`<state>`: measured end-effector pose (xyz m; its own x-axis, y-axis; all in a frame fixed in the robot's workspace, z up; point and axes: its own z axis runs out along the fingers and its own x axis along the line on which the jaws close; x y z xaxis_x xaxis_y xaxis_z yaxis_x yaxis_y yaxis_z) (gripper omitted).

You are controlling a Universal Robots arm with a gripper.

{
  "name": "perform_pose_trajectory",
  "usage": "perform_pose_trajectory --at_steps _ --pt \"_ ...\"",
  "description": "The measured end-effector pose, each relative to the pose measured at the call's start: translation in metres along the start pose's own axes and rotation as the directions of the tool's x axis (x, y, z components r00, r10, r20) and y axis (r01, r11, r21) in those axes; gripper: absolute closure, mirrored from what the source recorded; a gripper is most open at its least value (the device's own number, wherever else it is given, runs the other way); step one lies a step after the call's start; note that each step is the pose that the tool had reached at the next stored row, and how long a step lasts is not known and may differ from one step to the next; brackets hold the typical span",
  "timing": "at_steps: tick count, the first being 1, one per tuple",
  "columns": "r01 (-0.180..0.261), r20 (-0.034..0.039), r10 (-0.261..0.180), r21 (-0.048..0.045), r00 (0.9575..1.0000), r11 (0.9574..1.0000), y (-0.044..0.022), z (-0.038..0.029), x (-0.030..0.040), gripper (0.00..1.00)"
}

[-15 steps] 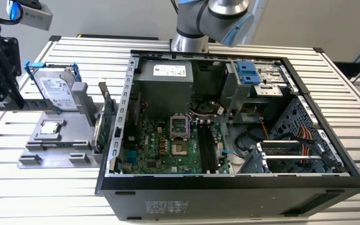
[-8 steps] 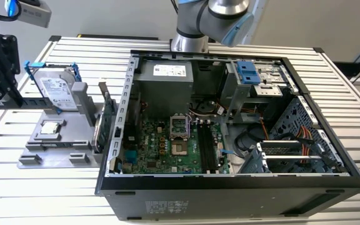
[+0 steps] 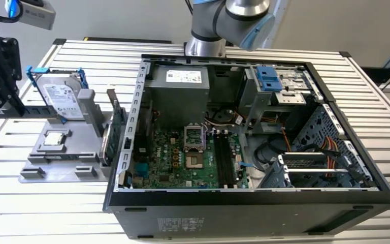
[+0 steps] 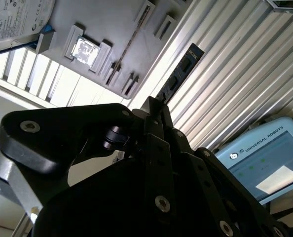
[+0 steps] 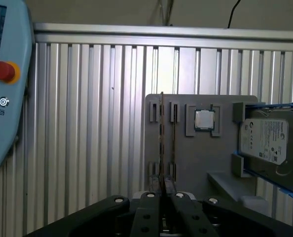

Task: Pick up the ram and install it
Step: 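Pick up the ram and move it above insertion slot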

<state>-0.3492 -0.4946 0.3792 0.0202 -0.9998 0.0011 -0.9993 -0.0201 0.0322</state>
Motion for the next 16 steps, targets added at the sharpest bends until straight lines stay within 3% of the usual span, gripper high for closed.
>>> perform_pose_trajectory --at_steps 5,16 --pt "0.0 -0.0003 0.0 -0.0003 1.0 1.0 -0.001 -0.0004 -0.0001 1.0" --pt "0.0 -0.0002 0.0 -0.0002 1.0 1.0 -0.015 -0.0006 0.0002 1.0"
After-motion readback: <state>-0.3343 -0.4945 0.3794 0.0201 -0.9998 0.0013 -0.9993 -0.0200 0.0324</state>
